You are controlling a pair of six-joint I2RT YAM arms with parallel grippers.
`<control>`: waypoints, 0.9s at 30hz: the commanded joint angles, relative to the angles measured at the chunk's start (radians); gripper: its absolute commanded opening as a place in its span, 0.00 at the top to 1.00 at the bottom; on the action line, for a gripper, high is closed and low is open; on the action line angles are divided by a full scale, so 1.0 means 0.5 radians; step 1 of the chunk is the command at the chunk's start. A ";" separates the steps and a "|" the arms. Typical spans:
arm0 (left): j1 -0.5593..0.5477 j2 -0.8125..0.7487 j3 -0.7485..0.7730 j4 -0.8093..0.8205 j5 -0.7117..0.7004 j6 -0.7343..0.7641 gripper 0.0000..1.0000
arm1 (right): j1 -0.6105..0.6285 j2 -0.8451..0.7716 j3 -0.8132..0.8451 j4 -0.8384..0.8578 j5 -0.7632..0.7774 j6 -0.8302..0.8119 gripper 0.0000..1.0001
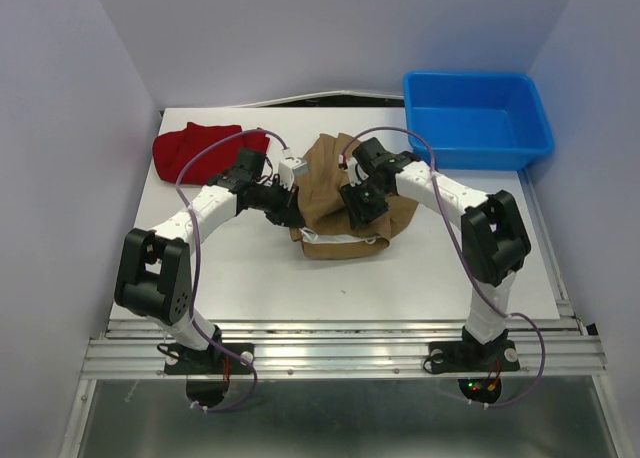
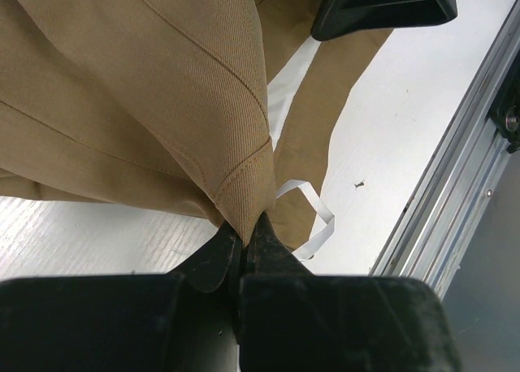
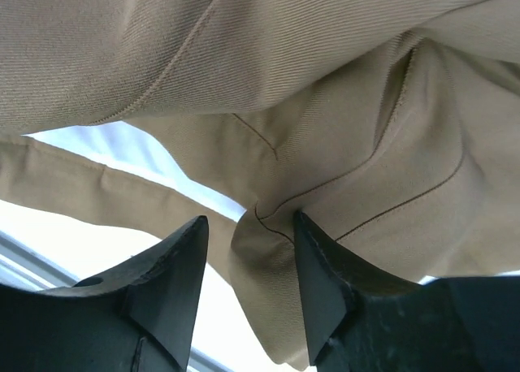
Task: Fold and stack the skirts
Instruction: Flatten the skirt out
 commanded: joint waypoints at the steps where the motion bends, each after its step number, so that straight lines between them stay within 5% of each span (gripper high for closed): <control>1: -0.015 -0.101 0.015 0.024 0.038 0.005 1.00 | 0.007 0.016 0.108 -0.042 -0.135 0.052 0.51; 7: -0.015 -0.083 0.033 0.036 0.022 -0.013 0.98 | 0.007 0.108 0.090 0.007 -0.093 0.009 0.84; 8: -0.015 -0.080 0.036 0.037 0.022 -0.025 0.96 | 0.007 0.126 0.072 0.044 -0.053 -0.021 0.98; 14: -0.006 -0.125 0.036 0.000 0.028 -0.004 0.96 | -0.140 0.068 0.148 0.093 -0.187 -0.046 0.99; 19: 0.168 -0.227 -0.003 0.104 0.279 -0.105 0.97 | -0.593 -0.257 0.155 0.286 -0.705 0.144 0.99; 27: 0.432 -0.515 -0.545 1.192 0.636 -1.016 0.56 | -0.993 -0.723 -0.189 0.844 -1.365 0.607 0.99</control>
